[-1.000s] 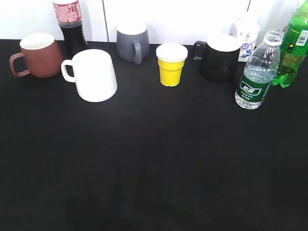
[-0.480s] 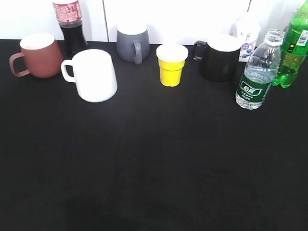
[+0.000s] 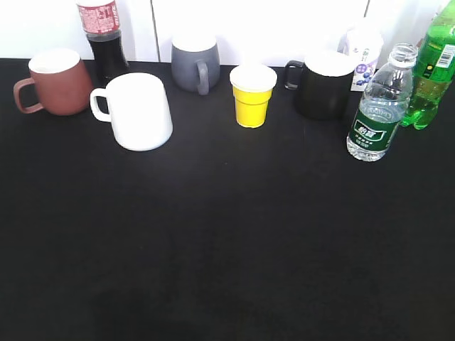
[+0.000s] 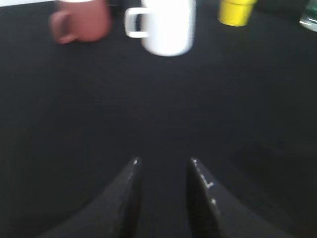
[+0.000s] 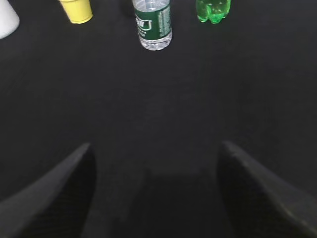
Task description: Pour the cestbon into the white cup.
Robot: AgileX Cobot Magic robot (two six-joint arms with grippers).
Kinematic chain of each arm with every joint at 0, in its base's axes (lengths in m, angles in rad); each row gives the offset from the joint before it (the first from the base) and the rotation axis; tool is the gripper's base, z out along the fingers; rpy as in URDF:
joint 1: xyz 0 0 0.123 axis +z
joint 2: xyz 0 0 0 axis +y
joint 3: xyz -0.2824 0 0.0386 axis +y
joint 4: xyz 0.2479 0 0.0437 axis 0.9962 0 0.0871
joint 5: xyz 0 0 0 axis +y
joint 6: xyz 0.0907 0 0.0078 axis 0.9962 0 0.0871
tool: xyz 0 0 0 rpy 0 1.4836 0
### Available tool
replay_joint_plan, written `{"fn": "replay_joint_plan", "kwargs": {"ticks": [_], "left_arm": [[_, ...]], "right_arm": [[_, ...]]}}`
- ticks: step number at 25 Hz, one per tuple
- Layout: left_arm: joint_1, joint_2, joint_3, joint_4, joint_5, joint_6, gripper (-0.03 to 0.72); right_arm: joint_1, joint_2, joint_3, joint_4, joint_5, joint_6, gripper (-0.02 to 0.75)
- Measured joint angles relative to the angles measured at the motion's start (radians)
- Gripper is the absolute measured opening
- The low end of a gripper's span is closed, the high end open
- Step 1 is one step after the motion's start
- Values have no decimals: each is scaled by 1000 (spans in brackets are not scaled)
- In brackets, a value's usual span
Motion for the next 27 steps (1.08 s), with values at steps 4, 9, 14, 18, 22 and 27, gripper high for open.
{"fn": "replay_joint_plan", "kwargs": {"ticks": [4, 9, 14, 18, 22, 27], "left_arm": [[225, -22, 1, -1, -2, 0, 241], [292, -22, 1, -2, -2, 0, 241], [292, -22, 1, -2, -2, 0, 241], [292, -22, 1, -2, -2, 0, 241], [292, -22, 1, -3, -2, 0, 241], [292, -22, 1, -3, -3, 0, 241]], "right_arm": [[-264, 0, 0, 9, -1, 0, 576], [-392, 0, 0, 10, -1, 0, 576], [-392, 0, 0, 11, -1, 0, 575], [-392, 0, 0, 14, -1, 0, 575], [-392, 0, 0, 14, -1, 0, 575], [-392, 0, 0, 14, -2, 0, 575]]}}
